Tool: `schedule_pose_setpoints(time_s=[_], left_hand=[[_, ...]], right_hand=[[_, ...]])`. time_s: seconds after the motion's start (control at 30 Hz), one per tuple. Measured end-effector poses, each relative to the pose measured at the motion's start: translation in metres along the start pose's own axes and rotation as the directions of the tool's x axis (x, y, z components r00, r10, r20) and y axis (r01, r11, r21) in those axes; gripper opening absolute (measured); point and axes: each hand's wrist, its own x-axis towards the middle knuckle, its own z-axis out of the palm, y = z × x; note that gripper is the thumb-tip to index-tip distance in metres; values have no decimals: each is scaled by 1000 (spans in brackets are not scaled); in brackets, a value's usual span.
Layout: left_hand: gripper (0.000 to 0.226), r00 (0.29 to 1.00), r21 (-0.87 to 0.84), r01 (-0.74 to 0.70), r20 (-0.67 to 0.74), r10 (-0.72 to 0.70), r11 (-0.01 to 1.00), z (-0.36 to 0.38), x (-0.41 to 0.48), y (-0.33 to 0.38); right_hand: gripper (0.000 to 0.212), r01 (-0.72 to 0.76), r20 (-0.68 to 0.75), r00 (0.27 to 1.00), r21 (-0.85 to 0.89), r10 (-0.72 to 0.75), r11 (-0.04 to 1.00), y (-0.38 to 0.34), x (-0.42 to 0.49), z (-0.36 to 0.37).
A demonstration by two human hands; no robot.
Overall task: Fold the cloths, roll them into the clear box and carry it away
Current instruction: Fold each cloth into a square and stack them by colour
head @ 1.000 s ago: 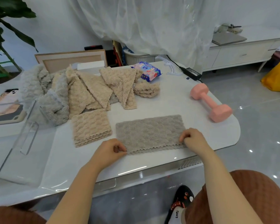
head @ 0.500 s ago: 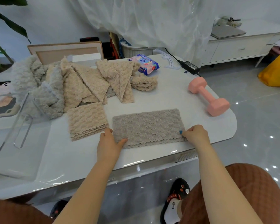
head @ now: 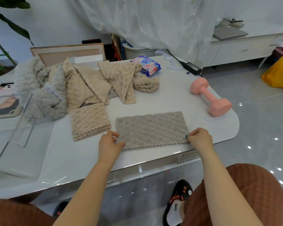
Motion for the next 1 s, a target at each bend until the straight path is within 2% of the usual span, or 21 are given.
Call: schedule_pose_setpoints(time_s=[0.1, 0.17, 0.23, 0.33, 0.4, 0.47, 0.53, 0.57, 0.6, 0.63, 0.7, 0.77, 0.83, 0.9, 1.0], left_hand=[[41, 999, -20, 25, 28, -25, 999, 1, -1, 0], [52, 998, -36, 50, 25, -49, 998, 2, -1, 2], [61, 994, -18, 97, 52, -96, 995, 3, 0, 4], [55, 968, 25, 180, 171, -181, 983, -1, 5, 9], [42, 979, 83, 85, 176, -99, 993, -3, 15, 18], [29, 991, 112, -121, 71, 113, 986, -2, 27, 34], [34, 952, 128, -274, -107, 288, 953, -1, 42, 50], [39, 923, 143, -313, -186, 336, 939, -1, 48, 55], [41, 902, 157, -328, -240, 358, 931, -1, 52, 58], [42, 895, 165, -327, -262, 361, 931, 0, 53, 58], [37, 915, 171, -313, -210, 345, 934, 6, 44, 56], [20, 914, 152, -395, -32, 404, 906, 16, 23, 49], [14, 831, 74, -541, 198, 520, 838, 30, -3, 39], [31, 736, 45, -633, 343, 583, 773, 48, -24, 28], [45, 703, 172, -692, 381, 600, 702, 71, -38, 17]], right_hand=[[10, 11, 2, 1000, -15, -11, 1000, 2, 1, -2], [32, 20, -24, 999, -29, -21, 999, 0, 1, -5], [45, -8, -13, 1000, -98, 6, 995, -2, 1, -6], [40, -60, 77, 994, -191, 76, 980, 0, 2, -3], [27, -68, 137, 985, -243, 103, 968, -4, 0, -6], [21, 2, 315, 945, -266, 85, 964, -13, -9, -13], [23, 91, 589, 807, -206, 49, 974, -28, -24, -23], [23, 104, 682, 730, -179, 47, 978, -33, -31, -28], [24, 108, 713, 700, -169, 45, 980, -36, -34, -32], [24, 106, 678, 734, -163, 33, 981, -36, -31, -35], [20, 79, 448, 894, -126, -15, 989, -29, -17, -37], [22, 50, 195, 980, -66, -36, 997, -21, -2, -34], [30, 48, 100, 994, -34, -44, 998, -20, 4, -26], [36, 54, 121, 991, -42, -48, 998, -23, 3, -13], [24, 105, 180, 979, -34, -97, 994, -25, -1, 3]])
